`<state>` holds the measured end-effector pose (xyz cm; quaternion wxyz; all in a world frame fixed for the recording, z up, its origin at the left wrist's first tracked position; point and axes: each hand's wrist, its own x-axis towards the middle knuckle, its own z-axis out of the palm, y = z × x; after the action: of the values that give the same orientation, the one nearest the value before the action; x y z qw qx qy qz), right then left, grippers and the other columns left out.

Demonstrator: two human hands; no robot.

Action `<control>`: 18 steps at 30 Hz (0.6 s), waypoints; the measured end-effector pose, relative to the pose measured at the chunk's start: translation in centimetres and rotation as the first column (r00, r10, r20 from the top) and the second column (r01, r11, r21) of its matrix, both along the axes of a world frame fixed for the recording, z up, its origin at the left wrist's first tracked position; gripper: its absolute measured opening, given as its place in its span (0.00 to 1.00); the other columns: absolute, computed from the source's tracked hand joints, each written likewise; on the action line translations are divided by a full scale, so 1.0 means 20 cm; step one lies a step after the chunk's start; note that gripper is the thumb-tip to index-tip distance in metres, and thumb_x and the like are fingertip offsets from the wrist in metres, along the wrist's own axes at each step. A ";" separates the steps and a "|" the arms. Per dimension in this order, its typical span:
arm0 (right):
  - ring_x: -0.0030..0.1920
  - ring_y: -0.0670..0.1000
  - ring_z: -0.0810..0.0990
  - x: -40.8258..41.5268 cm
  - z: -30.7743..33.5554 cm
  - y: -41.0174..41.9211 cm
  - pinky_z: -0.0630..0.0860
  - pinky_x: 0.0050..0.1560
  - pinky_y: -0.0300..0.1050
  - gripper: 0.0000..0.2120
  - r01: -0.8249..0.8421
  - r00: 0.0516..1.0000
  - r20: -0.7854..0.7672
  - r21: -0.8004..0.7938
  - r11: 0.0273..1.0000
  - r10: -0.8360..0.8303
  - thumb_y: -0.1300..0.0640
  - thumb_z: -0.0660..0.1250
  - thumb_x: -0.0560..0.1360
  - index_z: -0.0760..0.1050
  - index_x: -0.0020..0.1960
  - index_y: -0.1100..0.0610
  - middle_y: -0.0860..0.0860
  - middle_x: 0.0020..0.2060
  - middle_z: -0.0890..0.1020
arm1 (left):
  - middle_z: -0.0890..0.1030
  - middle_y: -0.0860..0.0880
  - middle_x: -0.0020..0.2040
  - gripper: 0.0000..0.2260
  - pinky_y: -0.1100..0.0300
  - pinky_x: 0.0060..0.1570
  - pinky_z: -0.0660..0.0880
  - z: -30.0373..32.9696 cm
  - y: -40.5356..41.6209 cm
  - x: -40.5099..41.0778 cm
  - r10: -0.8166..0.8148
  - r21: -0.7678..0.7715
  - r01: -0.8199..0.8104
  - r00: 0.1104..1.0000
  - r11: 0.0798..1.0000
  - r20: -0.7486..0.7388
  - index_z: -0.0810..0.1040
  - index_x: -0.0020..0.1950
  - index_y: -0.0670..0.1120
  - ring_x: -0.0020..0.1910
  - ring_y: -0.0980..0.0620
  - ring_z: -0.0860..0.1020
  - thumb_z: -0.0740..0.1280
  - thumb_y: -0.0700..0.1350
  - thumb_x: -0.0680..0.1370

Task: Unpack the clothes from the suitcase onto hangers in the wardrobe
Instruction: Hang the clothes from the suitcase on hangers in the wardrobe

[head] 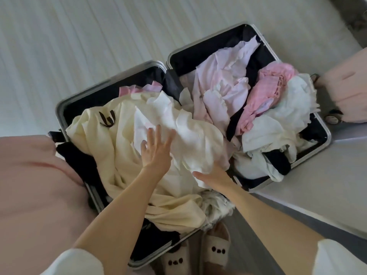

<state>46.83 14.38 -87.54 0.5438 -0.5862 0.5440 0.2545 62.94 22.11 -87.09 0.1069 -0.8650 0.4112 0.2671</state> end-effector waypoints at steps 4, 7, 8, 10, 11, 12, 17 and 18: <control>0.38 0.49 0.71 0.02 -0.08 0.06 0.68 0.36 0.38 0.02 0.186 0.981 -0.055 -0.040 0.982 -0.188 0.61 0.61 0.74 0.68 0.44 0.58 0.50 0.39 0.73 | 0.78 0.45 0.56 0.15 0.57 0.47 0.70 -0.04 0.03 0.04 0.180 -0.125 -0.202 0.970 0.971 -0.164 0.75 0.60 0.43 0.55 0.45 0.75 0.55 0.33 0.77; 0.29 0.46 0.63 0.00 0.05 0.07 0.59 0.28 0.37 0.08 0.202 0.979 -0.018 -0.084 0.976 -0.204 0.65 0.55 0.76 0.65 0.41 0.55 0.48 0.31 0.66 | 0.79 0.45 0.54 0.14 0.57 0.43 0.71 0.13 0.06 0.03 0.268 -0.160 -0.323 0.918 0.933 -0.292 0.75 0.59 0.42 0.51 0.46 0.76 0.54 0.34 0.78; 0.29 0.47 0.64 -0.01 0.13 0.07 0.60 0.28 0.37 0.07 0.212 0.977 0.020 -0.116 0.970 -0.211 0.65 0.54 0.76 0.68 0.49 0.56 0.50 0.32 0.68 | 0.78 0.44 0.54 0.14 0.57 0.42 0.71 0.20 0.06 0.01 0.287 -0.183 -0.353 0.907 0.918 -0.308 0.75 0.58 0.42 0.49 0.46 0.76 0.54 0.35 0.78; 0.37 0.51 0.72 -0.03 0.32 0.04 0.68 0.35 0.41 0.19 0.326 0.944 0.111 -0.176 0.929 -0.311 0.65 0.55 0.76 0.64 0.66 0.60 0.55 0.43 0.76 | 0.77 0.44 0.53 0.12 0.57 0.39 0.69 0.40 0.06 0.00 0.294 -0.243 -0.383 0.896 0.891 -0.332 0.74 0.56 0.41 0.47 0.47 0.75 0.54 0.36 0.78; 0.45 0.54 0.75 -0.02 0.44 0.03 0.71 0.43 0.44 0.21 0.371 0.927 0.142 -0.206 0.905 -0.348 0.65 0.55 0.76 0.61 0.69 0.61 0.57 0.52 0.77 | 0.77 0.45 0.51 0.11 0.57 0.39 0.68 0.49 0.06 0.00 0.290 -0.273 -0.390 0.894 0.880 -0.340 0.73 0.55 0.41 0.47 0.46 0.75 0.54 0.37 0.78; 0.54 0.56 0.74 -0.02 0.54 0.01 0.70 0.50 0.45 0.22 0.385 0.921 0.168 -0.250 0.888 -0.352 0.64 0.56 0.76 0.61 0.70 0.61 0.58 0.60 0.74 | 0.77 0.45 0.50 0.10 0.57 0.38 0.67 0.59 0.05 -0.01 0.288 -0.299 -0.396 0.893 0.869 -0.346 0.73 0.54 0.41 0.46 0.47 0.75 0.54 0.37 0.78; 0.57 0.53 0.72 0.06 1.20 0.00 0.64 0.51 0.41 0.18 0.353 0.910 0.342 -0.334 0.874 -0.236 0.63 0.56 0.77 0.65 0.66 0.62 0.55 0.58 0.73 | 0.78 0.46 0.47 0.09 0.54 0.39 0.71 1.19 0.04 0.02 0.276 -0.384 -0.397 0.901 0.834 -0.334 0.73 0.52 0.40 0.45 0.46 0.75 0.55 0.37 0.78; 0.56 0.53 0.72 0.07 1.34 0.00 0.64 0.51 0.41 0.16 0.336 0.903 0.381 -0.347 0.875 -0.196 0.63 0.57 0.77 0.66 0.65 0.63 0.53 0.55 0.74 | 0.78 0.45 0.47 0.09 0.52 0.41 0.73 1.31 0.05 0.02 0.268 -0.395 -0.388 0.907 0.833 -0.326 0.73 0.52 0.40 0.46 0.45 0.76 0.55 0.37 0.78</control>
<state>48.26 14.45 -60.67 0.5250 -0.6386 0.5608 -0.0454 63.43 23.03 -60.79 -0.1985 -0.8817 0.3162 0.2884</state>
